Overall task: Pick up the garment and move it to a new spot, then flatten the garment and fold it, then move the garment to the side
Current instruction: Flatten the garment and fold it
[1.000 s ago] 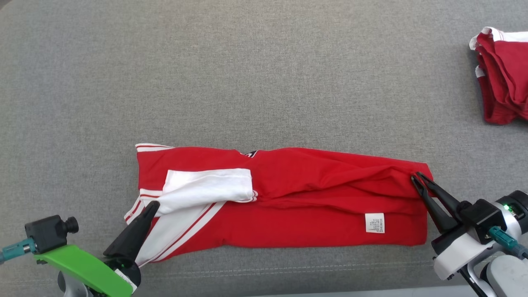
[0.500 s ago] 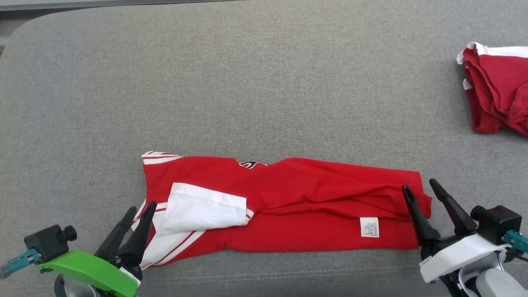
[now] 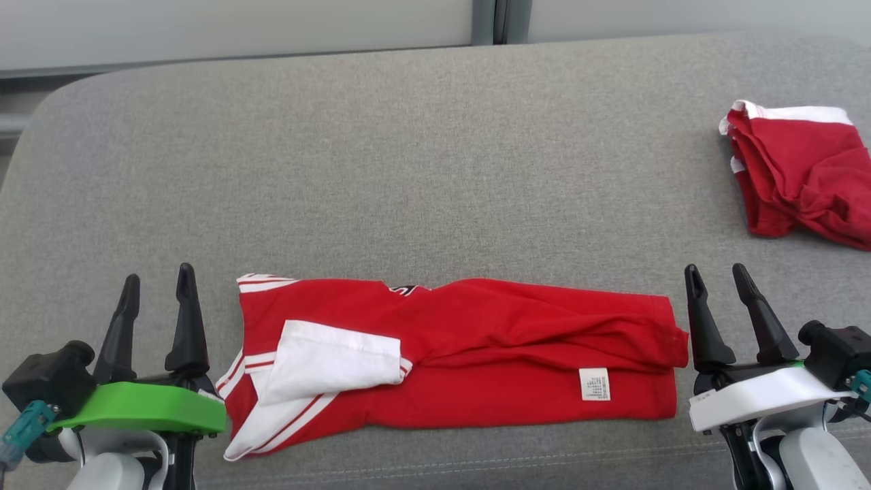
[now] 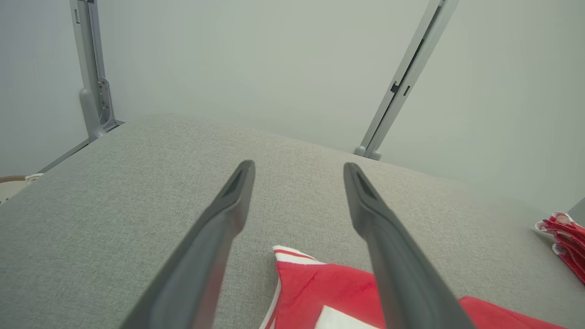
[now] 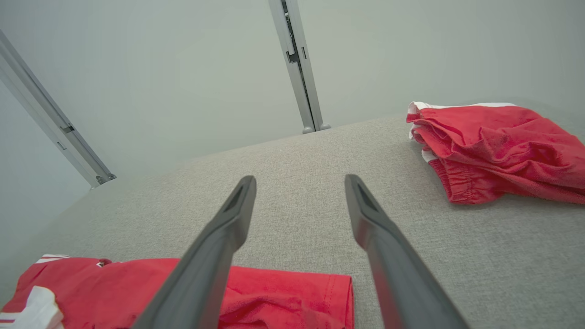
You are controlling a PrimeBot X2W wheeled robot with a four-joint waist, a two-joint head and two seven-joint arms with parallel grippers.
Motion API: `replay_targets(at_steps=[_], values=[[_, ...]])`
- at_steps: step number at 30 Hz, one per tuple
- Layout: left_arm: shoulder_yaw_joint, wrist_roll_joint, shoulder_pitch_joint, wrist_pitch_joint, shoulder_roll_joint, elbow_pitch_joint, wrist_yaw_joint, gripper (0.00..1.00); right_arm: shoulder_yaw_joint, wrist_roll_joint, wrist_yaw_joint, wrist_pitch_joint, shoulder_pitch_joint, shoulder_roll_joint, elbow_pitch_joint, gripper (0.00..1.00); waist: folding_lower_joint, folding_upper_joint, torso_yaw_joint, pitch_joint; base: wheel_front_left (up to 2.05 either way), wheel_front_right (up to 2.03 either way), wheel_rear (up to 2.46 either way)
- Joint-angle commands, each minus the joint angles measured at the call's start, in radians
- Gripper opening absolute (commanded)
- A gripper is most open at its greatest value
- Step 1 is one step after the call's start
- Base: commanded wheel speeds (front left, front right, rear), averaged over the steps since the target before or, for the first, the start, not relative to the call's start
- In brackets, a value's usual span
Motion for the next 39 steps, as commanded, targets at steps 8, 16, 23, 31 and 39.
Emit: replay_targets(at_steps=[8, 16, 23, 31, 39], values=[[-0.021, 0.225, 0.057, -0.007, -0.018, -0.028, 0.106, 1.0, -0.002, -0.079, 0.0, 0.033, 0.019, 0.041, 0.015, 1.0, 0.0001, 0.0, -0.012, -0.092, 0.0, 0.0, 0.0], [-0.06, 0.281, 0.125, -0.008, -0.026, 0.007, 0.085, 1.0, -0.01, -0.115, 0.0, 0.065, 0.086, 0.062, 0.027, 1.0, 0.0001, 0.0, -0.012, -0.138, 0.0, 0.0, 0.0], [-0.056, 0.275, 0.14, -0.008, -0.032, 0.028, 0.078, 1.0, -0.036, -0.118, 0.0, 0.084, 0.126, 0.086, 0.017, 1.0, 0.0001, 0.0, -0.013, -0.156, 0.0, 0.0, 0.0], [-0.065, 0.281, 0.096, -0.003, -0.038, 0.039, 0.073, 1.0, -0.049, -0.121, 0.0, 0.102, 0.114, 0.093, 0.013, 1.0, 0.0001, 0.0, 0.006, -0.132, 0.0, 0.0, 0.0], [-0.097, 0.292, 0.04, 0.0, -0.067, 0.054, 0.058, 1.0, -0.091, -0.093, 0.0, 0.141, 0.089, 0.08, 0.077, 1.0, 0.0001, 0.0, 0.053, -0.091, 0.0, 0.0, 0.0]])
